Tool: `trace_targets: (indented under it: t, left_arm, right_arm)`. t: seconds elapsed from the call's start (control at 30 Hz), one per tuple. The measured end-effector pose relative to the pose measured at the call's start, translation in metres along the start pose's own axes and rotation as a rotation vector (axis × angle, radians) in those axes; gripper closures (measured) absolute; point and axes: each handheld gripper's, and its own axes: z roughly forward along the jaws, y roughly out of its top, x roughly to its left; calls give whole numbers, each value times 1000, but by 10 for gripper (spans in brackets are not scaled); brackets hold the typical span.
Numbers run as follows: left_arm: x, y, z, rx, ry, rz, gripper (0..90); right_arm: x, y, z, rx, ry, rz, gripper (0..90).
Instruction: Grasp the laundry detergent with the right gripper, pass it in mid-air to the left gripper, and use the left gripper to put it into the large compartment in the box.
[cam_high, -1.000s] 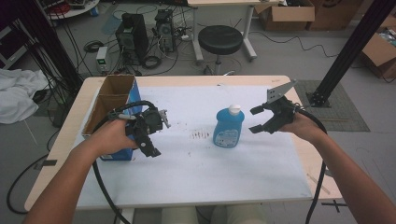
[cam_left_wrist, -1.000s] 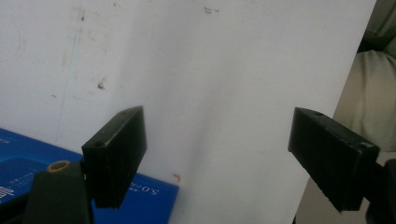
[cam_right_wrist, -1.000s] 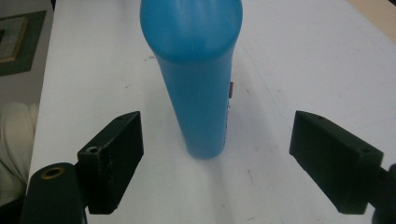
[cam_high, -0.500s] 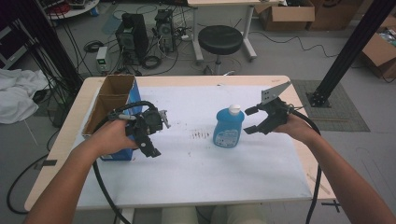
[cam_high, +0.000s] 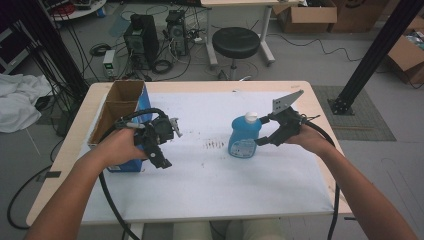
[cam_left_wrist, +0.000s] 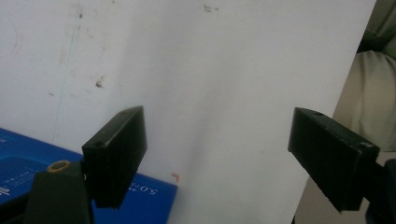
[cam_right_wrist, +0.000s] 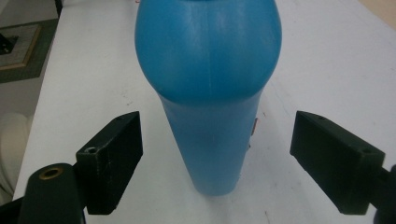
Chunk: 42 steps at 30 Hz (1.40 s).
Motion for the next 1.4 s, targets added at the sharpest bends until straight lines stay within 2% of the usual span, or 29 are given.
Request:
trace_targets:
  t: [0.53,1.4]
  left_arm:
    - [1,-1,0,-1,-2,-3,202]
    - [1,-1,1,0,-7,-6,203]
  right_arm:
    - [3,2,16,-14,-8,-21,163]
    - [4,0,33,-70,1,-17,163]
